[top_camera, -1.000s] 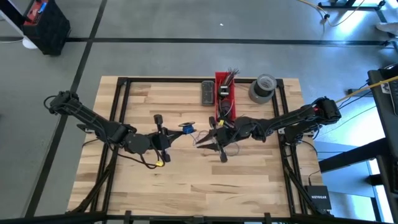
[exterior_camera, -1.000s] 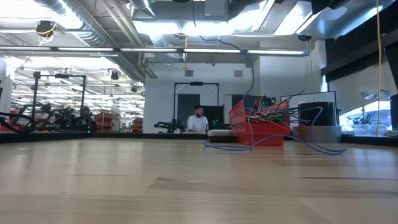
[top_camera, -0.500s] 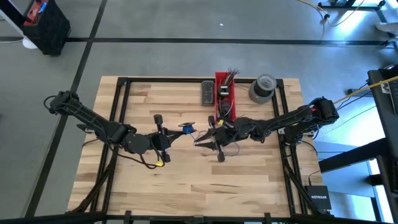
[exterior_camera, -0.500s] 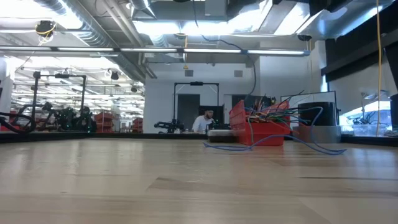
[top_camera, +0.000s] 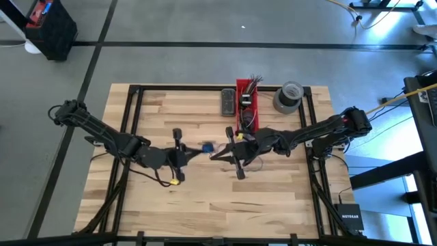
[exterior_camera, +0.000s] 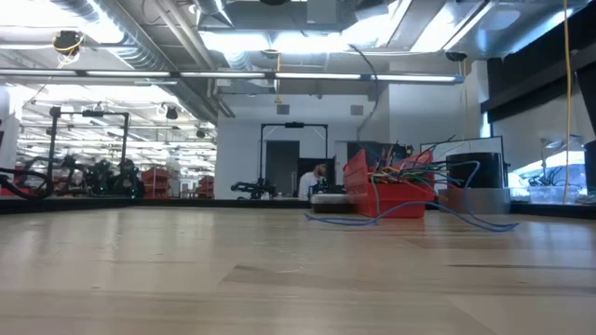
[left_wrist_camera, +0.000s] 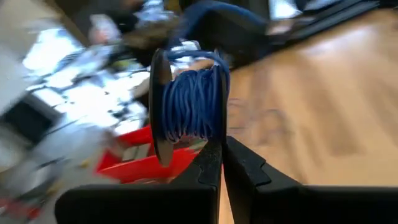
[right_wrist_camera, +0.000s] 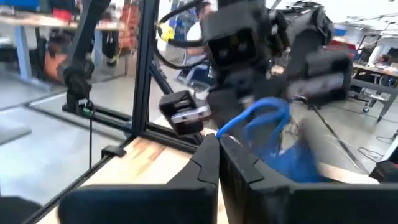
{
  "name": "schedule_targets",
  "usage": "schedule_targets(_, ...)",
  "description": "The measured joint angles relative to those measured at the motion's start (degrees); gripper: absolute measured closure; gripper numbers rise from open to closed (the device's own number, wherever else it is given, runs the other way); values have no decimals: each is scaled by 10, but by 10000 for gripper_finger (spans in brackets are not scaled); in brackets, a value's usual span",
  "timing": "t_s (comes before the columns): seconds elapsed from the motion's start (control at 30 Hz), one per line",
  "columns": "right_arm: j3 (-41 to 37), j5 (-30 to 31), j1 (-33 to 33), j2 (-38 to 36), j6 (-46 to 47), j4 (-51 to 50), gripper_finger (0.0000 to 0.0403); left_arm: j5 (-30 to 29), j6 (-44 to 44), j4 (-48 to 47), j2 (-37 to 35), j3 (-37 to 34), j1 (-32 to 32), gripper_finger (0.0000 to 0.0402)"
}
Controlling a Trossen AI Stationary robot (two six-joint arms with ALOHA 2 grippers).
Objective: Coil cords
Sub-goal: Uncoil the blue wire from the black spool
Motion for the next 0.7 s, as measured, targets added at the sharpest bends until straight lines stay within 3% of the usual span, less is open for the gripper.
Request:
schedule_targets(0.4, 216, 86, 7, -2, -48, -445, 399, 318, -3, -38, 6, 0, 7, 396)
schedule_targets(0.47, 236, 87, 8, -2, -48, -489, 400, 341, 10, -30, 5, 0, 6, 396)
schedule_targets(0.7, 239, 94, 6, 21, -50, -503, 401, 355, 83, 68, 8, 0, 5, 396)
